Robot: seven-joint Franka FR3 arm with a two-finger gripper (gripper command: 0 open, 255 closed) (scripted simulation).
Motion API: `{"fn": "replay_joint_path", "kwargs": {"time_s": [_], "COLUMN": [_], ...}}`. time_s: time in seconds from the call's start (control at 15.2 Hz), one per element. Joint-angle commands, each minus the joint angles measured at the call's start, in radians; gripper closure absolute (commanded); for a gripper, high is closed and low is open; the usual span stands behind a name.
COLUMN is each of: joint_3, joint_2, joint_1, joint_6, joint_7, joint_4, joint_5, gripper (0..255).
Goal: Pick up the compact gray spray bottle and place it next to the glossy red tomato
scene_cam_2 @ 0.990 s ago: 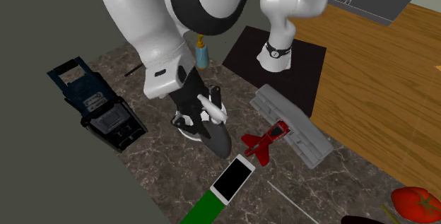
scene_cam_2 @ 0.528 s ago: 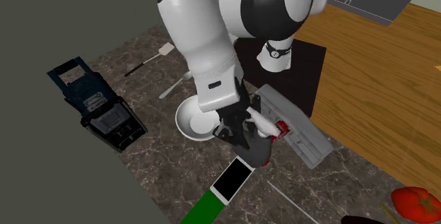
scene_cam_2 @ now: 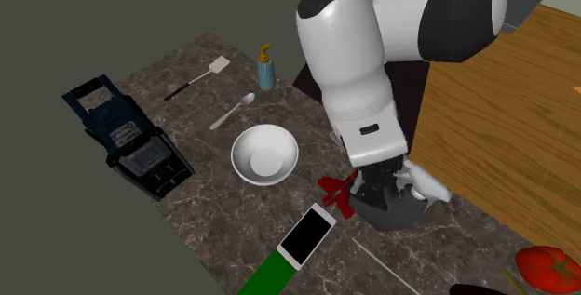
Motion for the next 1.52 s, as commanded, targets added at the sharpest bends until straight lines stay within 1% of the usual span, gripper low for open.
{"fn": "replay_joint_path", "kwargs": {"time_s": [0.0, 0.33, 0.73, 1.12, 1.45], "joint_3": [0.029, 0.093, 0.166, 0.228, 0.269], "joint_2": [-0.012, -0.014, 0.017, 0.081, 0.156], "joint_1": [0.029, 0.093, 0.165, 0.236, 0.293], "joint_6": [0.038, 0.114, 0.190, 0.248, 0.279], "joint_7": [0.049, 0.156, 0.285, 0.417, 0.531], "joint_4": [-0.017, -0.033, -0.012, 0.052, 0.137], "joint_5": [-0.005, -0.011, -0.017, -0.031, -0.055], "gripper": [255, 255, 255, 255, 255]}}
